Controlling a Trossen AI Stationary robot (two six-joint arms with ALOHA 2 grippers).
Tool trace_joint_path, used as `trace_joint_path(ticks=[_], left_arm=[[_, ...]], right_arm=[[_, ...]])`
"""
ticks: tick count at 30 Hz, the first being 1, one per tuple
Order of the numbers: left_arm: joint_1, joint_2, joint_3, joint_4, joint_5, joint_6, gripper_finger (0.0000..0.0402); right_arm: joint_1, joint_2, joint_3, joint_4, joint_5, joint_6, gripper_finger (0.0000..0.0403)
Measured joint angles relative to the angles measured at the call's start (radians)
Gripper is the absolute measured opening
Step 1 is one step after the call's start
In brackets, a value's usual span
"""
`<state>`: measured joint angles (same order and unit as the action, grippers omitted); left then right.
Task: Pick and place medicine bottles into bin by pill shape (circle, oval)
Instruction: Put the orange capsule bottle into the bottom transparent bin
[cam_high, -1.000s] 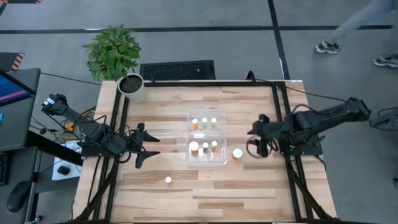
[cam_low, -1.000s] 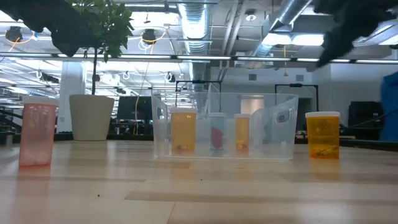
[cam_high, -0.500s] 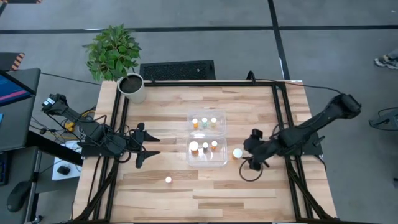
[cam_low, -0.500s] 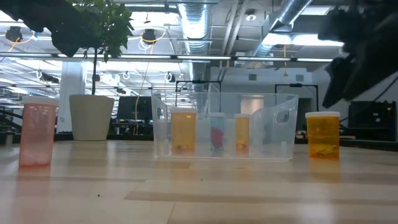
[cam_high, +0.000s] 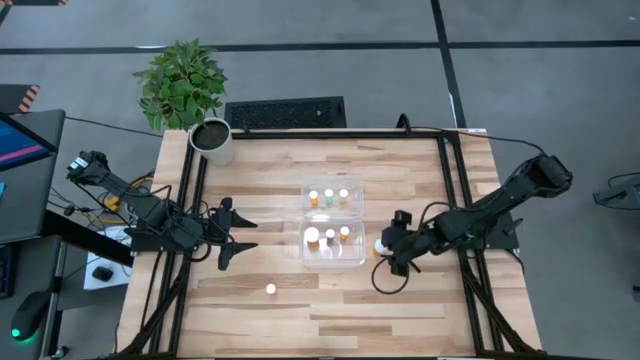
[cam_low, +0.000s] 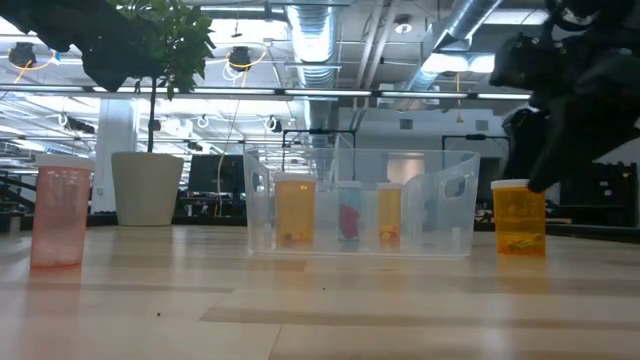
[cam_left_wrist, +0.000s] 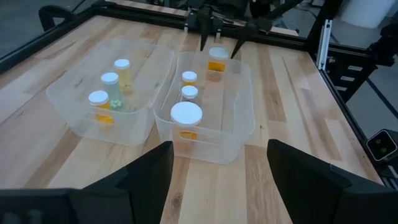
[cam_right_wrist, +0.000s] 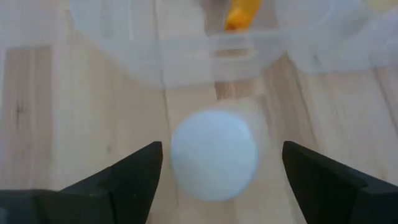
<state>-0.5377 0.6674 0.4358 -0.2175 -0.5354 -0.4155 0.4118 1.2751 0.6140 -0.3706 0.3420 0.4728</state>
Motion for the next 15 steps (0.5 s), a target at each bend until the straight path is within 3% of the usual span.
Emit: trace_joint_path(ticks=[6,15], left_arm=[[0.000,0.000,0.000,-0.002,0.005,-0.013,0.0251],[0.000,0.000,0.000,-0.013,0.010,-0.015,0.0251]], right_arm=[[-0.048,0.000,0.000,0.006,-0.047,-0.011,0.0329],[-0.054,0.000,0.000,0.006,-0.056,-0.011,0.0275]])
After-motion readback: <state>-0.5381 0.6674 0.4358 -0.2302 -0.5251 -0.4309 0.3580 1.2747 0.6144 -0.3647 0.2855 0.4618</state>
